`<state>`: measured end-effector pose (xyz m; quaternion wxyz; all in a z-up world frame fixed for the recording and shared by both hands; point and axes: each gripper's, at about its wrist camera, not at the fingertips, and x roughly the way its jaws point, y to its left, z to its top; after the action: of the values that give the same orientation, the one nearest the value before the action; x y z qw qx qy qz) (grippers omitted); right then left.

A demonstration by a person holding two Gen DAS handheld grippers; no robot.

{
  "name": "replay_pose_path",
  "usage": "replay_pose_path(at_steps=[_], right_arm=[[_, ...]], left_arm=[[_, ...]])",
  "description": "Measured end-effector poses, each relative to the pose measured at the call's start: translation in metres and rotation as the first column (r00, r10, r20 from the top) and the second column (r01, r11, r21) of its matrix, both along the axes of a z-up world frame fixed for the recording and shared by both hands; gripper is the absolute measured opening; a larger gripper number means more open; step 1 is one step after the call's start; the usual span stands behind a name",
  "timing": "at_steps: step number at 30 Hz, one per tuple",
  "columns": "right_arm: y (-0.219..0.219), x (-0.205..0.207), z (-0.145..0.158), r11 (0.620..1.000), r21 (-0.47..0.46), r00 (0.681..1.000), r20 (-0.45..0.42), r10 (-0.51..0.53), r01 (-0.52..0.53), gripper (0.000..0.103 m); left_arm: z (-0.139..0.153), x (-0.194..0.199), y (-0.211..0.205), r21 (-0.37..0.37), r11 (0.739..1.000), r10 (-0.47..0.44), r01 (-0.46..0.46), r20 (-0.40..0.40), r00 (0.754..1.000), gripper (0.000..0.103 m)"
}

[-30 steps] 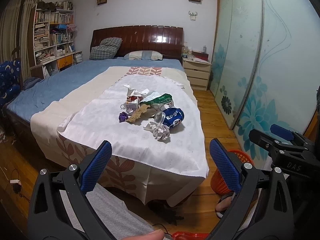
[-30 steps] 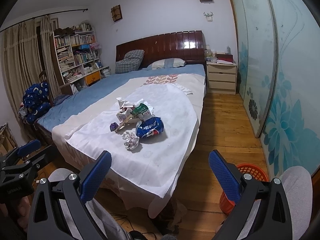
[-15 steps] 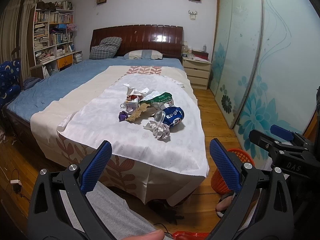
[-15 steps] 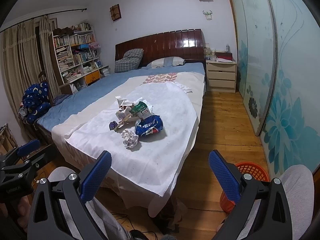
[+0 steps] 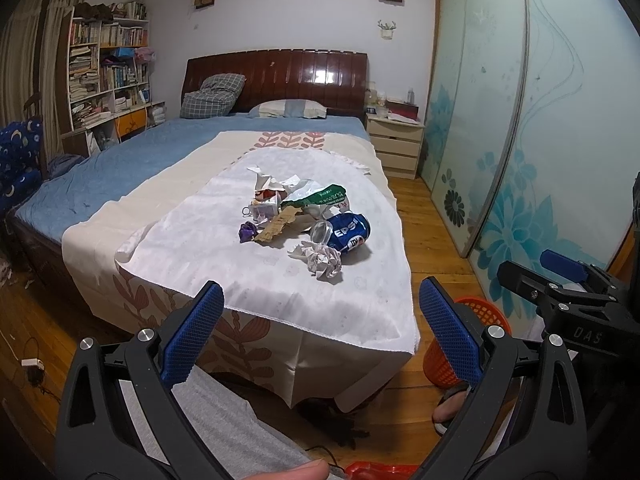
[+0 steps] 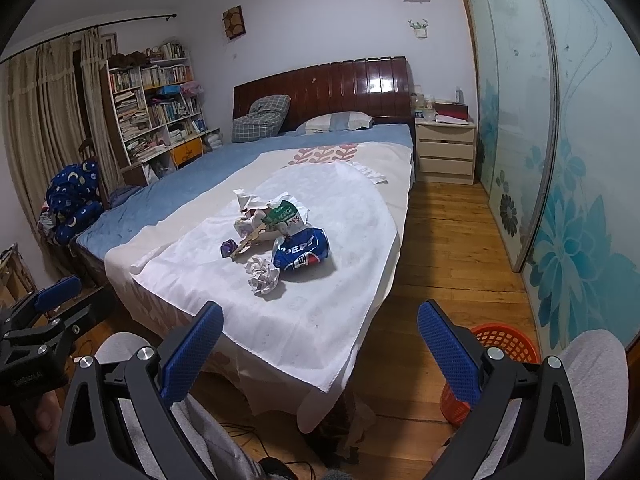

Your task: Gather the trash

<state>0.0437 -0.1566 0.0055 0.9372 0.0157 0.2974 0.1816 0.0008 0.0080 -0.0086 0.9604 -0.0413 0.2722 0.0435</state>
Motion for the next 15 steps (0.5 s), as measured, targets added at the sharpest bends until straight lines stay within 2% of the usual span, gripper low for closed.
replay_pose_path(at_steps=[15], right_arm=[[0.0049,0.0008,-0.0041,1.0,-0.004,1.0,-0.01,0.001,-0.001,0.096]], left_arm=[[-0.0011,0.0024,-0.0003,-0.004,1.0,0.002,-0.002,-0.01,1.0,0.097]])
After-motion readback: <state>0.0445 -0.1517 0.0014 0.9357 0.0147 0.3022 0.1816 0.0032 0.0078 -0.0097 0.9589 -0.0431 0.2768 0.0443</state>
